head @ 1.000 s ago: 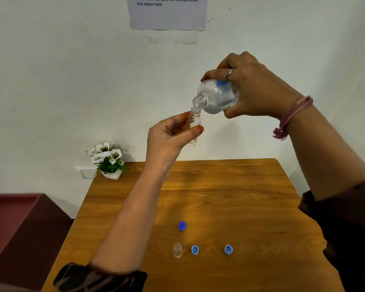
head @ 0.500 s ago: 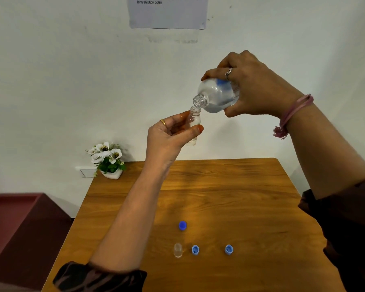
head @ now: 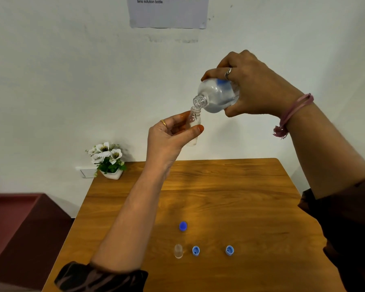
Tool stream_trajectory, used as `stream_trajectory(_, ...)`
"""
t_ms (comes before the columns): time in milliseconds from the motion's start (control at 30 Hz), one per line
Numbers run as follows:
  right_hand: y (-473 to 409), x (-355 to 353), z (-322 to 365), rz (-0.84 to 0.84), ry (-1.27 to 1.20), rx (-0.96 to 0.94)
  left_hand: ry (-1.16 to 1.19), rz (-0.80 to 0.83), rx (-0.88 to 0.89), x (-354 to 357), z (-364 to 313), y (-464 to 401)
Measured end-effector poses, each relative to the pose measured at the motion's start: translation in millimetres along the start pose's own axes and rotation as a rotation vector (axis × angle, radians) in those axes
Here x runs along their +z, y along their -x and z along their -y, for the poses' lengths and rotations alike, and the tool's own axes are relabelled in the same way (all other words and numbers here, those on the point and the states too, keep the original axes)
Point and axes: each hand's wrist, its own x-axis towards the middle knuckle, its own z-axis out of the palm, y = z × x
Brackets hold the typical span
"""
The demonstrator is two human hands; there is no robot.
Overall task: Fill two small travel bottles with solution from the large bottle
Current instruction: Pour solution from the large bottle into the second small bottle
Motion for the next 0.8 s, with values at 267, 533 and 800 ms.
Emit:
stream_trajectory(267,-1.9,0.3,-0.1,0.004,0.001,-0.001,0.002,-0.011,0.000,-0.7,0.4,-1.2)
stream_trajectory(533,-2.0,0.3,0.1,0.010,0.010,-0.006,-0.004,-0.011,0.003,-0.8,1.3,-1.2)
stream_trajectory(800,-0.7,-0.5,0.2,0.014,0.015,-0.008,0.007,-0.007,0.003,0.4,1.7,-0.7)
